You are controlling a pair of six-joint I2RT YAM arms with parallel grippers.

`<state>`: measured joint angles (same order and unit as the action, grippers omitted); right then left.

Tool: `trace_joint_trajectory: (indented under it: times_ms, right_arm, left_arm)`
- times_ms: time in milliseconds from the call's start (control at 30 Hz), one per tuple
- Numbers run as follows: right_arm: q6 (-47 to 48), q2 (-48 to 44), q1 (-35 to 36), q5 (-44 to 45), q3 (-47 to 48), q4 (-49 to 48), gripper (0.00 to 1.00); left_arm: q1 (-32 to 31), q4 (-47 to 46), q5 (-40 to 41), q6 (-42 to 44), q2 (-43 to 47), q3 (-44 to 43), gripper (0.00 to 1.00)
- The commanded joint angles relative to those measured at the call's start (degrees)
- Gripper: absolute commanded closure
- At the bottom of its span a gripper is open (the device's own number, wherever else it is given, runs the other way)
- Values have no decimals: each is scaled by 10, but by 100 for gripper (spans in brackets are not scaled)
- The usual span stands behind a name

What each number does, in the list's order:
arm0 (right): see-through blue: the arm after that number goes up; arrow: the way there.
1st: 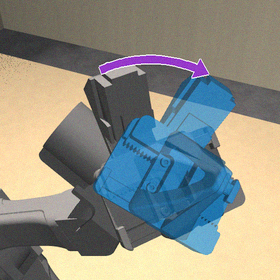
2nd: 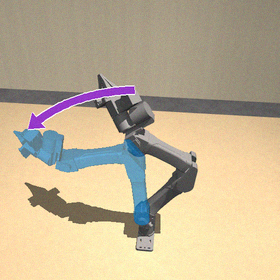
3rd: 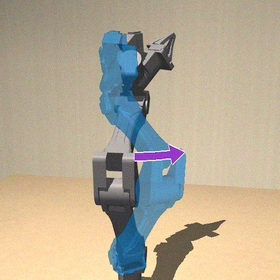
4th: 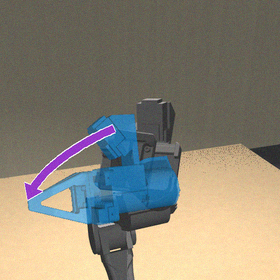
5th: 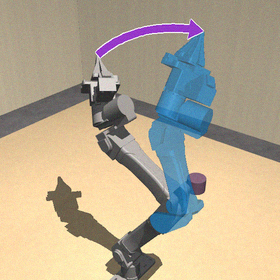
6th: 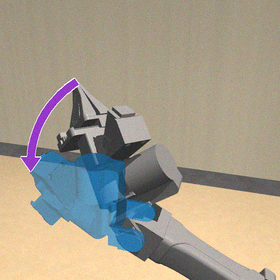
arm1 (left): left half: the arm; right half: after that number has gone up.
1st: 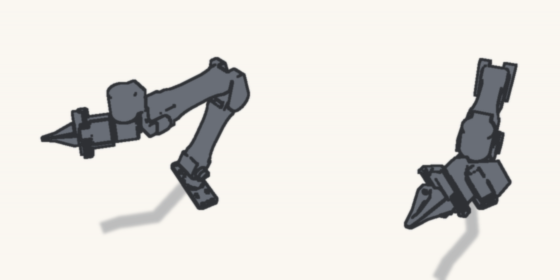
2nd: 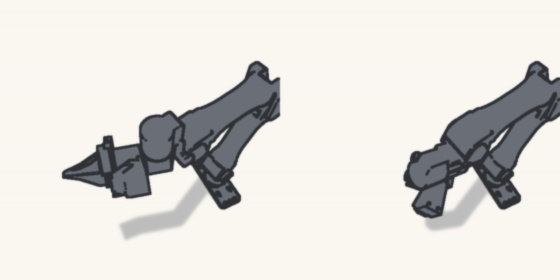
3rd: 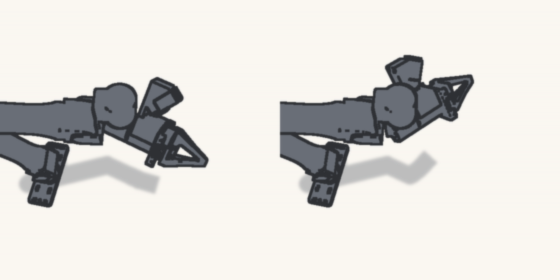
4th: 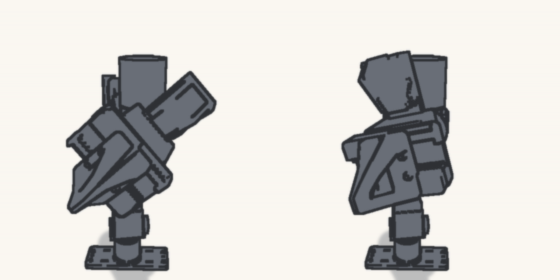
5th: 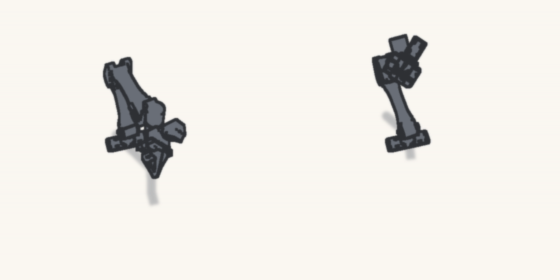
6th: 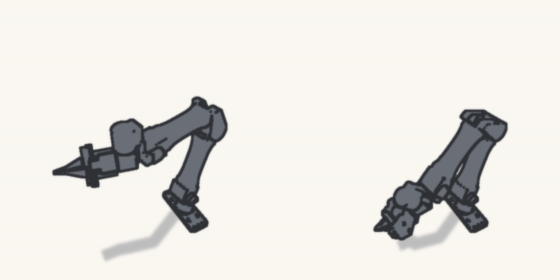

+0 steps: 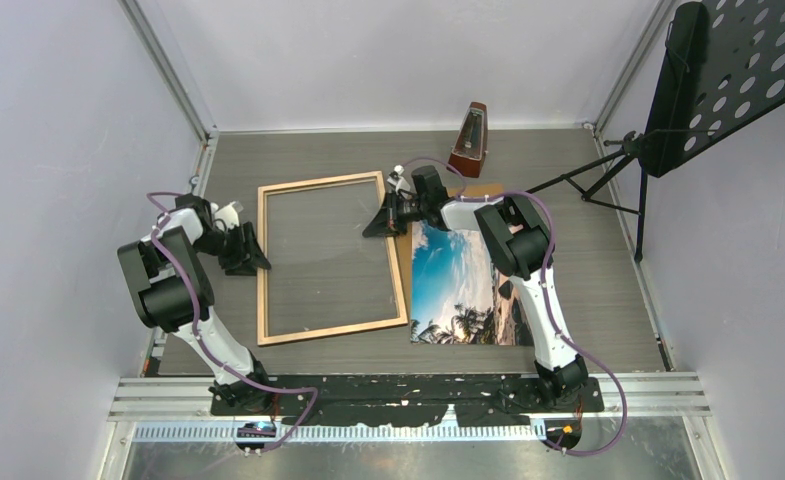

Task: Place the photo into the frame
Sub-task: Place the photo frame item in the photo frame.

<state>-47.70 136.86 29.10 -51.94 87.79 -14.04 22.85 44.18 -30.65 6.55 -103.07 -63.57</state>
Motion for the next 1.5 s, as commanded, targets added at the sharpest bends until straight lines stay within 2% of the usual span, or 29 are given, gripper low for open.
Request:
trace_joint_trajectory:
  times_ms: [0,267,400,500,600,867,967,1100,1233,1467]
  right_arm:
    - [42,-22,7,29,12,35,94]
    - [50,-21,7,35,15,44,94]
    - [52,-20,6,36,15,45,94]
    - [52,-19,7,36,16,47,94]
    - [53,-19,6,37,16,48,94]
    - [57,-22,6,41,12,52,94]
    - [58,-22,6,43,11,55,94]
    - [58,-19,6,45,13,56,94]
    - [56,-17,6,47,12,56,94]
    - [57,-12,7,50,14,61,94]
  left_arm:
    - [0,11,1,12,5,-6,48]
    - [-1,7,24,12,37,-5,37]
    - [-2,-6,48,4,72,0,26]
    - [-7,-14,59,-3,106,3,23]
    - [-29,-19,64,-19,131,2,20]
    - [-140,-36,104,-62,159,-11,18]
    - [-173,-48,113,-62,153,-14,18]
    - [-202,-53,69,-96,116,-33,18]
    - [-250,-51,61,-113,73,-61,17]
    - [-291,-59,44,-147,7,-84,17]
